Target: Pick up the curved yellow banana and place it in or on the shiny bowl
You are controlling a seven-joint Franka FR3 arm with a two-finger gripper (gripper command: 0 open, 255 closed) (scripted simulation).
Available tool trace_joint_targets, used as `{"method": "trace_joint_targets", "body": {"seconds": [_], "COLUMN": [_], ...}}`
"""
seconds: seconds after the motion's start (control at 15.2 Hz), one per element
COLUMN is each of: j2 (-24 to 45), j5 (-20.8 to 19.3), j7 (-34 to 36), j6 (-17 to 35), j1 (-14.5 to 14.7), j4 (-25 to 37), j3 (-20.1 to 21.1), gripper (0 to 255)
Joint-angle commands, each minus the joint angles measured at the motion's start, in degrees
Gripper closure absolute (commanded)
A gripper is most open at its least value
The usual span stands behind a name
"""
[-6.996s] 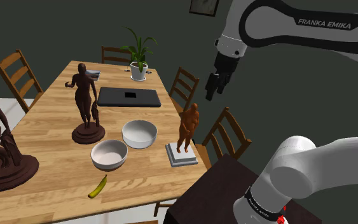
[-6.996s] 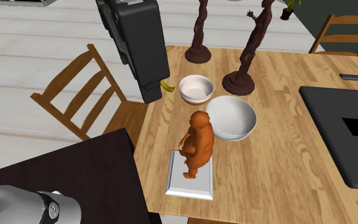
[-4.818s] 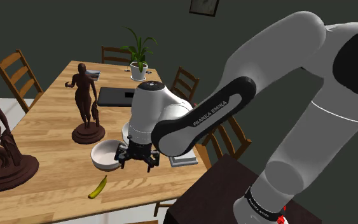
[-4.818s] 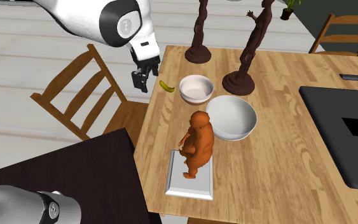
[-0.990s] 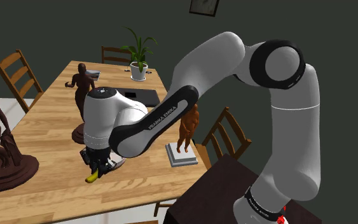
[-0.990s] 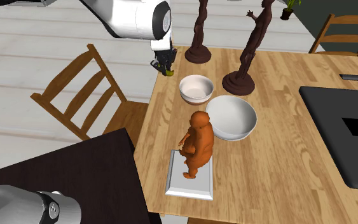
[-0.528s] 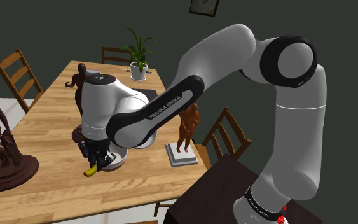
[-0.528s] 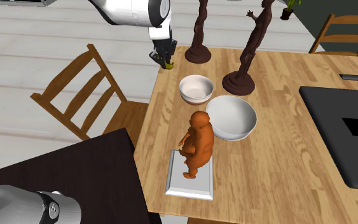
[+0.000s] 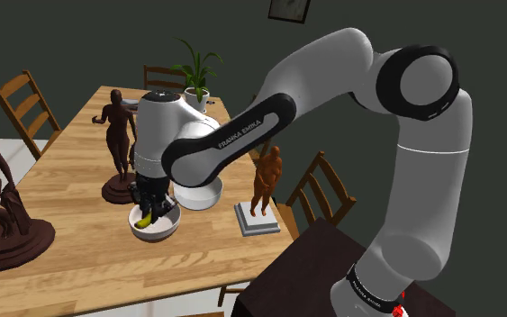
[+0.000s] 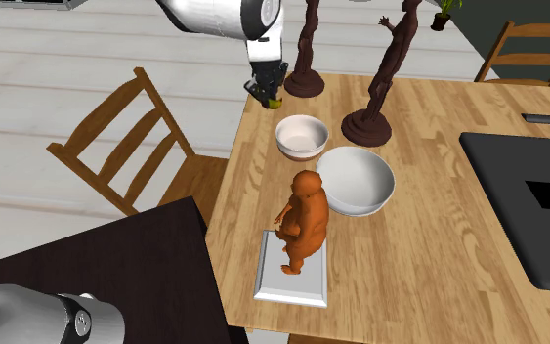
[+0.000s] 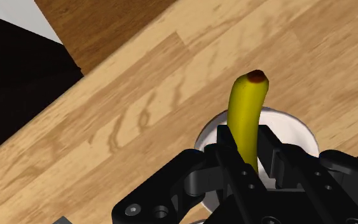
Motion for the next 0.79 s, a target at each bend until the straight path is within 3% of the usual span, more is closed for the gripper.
{"method": "trace_joint_targets", "body": {"seconds": [0.0,0.73], "j2": [-0.7,-0.3], "j5": [0.9,3.9], "j7": [-3.0,-18.8], "j6": [0.3,-0.2], "j1": [-2.4,-13.6], "j4": [-0.7,0.4], "j3": [-0.1,-2.5], "gripper": [255,255]}}
